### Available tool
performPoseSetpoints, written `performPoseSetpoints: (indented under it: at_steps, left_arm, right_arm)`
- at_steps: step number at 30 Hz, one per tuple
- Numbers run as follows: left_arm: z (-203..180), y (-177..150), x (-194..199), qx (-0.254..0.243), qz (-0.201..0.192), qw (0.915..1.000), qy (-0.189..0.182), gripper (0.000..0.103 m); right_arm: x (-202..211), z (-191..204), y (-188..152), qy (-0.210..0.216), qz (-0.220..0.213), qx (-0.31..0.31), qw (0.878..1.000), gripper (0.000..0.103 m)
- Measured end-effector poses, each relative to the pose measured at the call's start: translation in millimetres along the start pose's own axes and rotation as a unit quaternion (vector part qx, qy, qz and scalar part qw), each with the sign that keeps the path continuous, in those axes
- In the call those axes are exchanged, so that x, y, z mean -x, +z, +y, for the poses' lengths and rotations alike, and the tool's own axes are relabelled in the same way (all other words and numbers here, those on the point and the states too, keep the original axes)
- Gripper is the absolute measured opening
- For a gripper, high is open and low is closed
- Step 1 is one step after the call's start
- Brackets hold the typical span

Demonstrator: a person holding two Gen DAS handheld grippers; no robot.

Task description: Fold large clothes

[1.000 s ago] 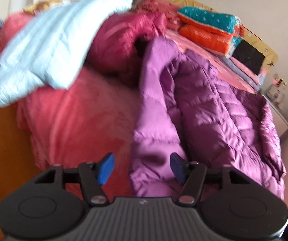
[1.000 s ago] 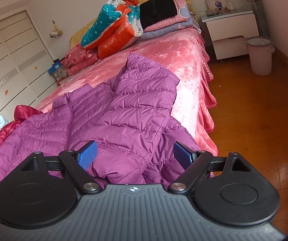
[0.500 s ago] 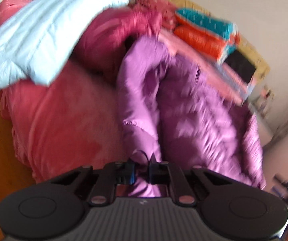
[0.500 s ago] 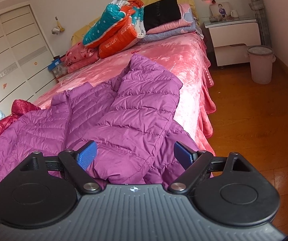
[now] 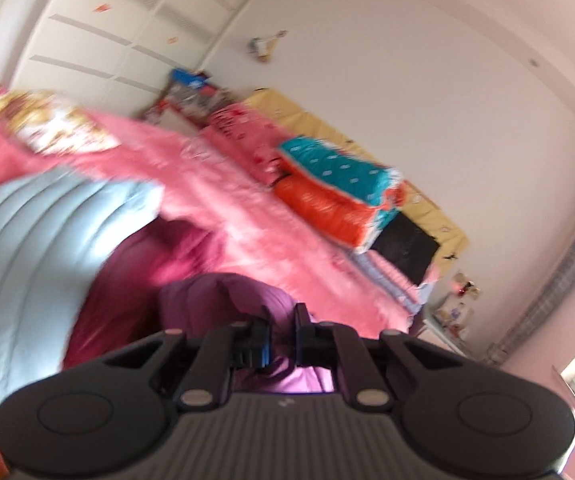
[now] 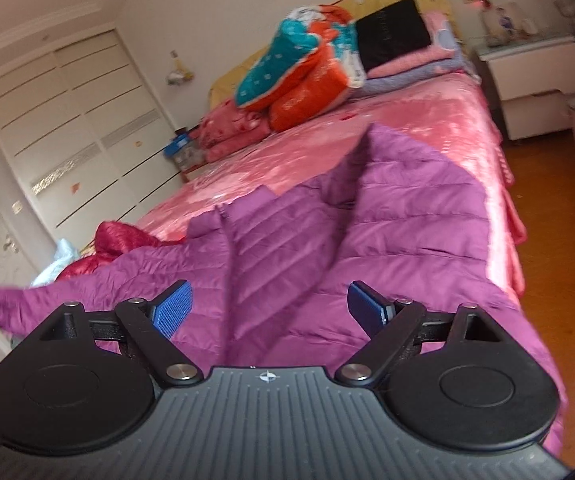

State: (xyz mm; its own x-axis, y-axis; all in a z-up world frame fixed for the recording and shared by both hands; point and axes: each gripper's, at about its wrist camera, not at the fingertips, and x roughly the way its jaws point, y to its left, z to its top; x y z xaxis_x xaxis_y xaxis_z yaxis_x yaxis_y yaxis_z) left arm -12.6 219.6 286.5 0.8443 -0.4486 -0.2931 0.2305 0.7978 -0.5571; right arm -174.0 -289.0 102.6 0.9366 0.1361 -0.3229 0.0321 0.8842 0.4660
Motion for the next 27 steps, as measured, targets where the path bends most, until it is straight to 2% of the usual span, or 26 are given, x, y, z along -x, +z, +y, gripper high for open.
performPoseSetpoints:
  at_steps: [5, 10, 15, 20, 27]
  left_arm:
    - [-54, 28, -62, -0.039, 0.018, 0.9987, -0.029, 0.007]
    - [-114, 28, -130, -0.076, 0.037, 0.9944, -0.063, 0.007]
    - [-162, 21, -189, -0.093, 0.033, 0.9896, -0.105, 0.007]
    - [-197, -3, -245, -0.112, 0.061, 0.9843, -0.121, 0.008]
    - [-201, -67, -329, -0.132, 0.155, 0.9728, -0.112, 0.008]
  right_arm:
    - [-50, 31, -9, 0.046, 0.027, 0.05, 0.997, 0.103]
    - [-91, 57, -30, 0.086, 0.062, 0.113, 0.988, 0.103]
    - [-117, 60, -47, 0.112, 0.109, 0.128, 0.979, 0.103]
    - [-132, 61, -60, 0.124, 0.146, 0.119, 0.974, 0.103]
    - [-139, 64, -65, 0.138, 0.161, 0.108, 0.971, 0.103]
